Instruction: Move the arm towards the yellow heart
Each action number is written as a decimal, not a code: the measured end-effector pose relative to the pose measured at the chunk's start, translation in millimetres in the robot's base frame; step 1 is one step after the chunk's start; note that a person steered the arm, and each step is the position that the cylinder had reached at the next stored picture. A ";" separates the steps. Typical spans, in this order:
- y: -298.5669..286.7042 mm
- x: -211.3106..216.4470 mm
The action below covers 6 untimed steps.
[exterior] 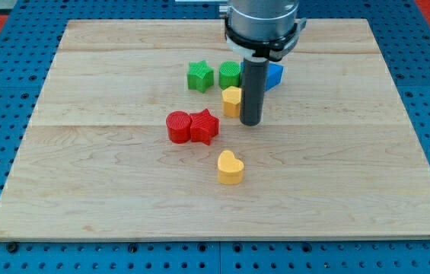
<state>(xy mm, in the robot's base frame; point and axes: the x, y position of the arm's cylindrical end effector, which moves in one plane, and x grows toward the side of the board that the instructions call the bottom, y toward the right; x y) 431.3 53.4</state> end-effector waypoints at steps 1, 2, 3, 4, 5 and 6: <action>-4.4 -17.3; -52.7 -17.3; -27.9 -13.4; 40.9 31.8; 49.4 113.0; 28.0 162.2</action>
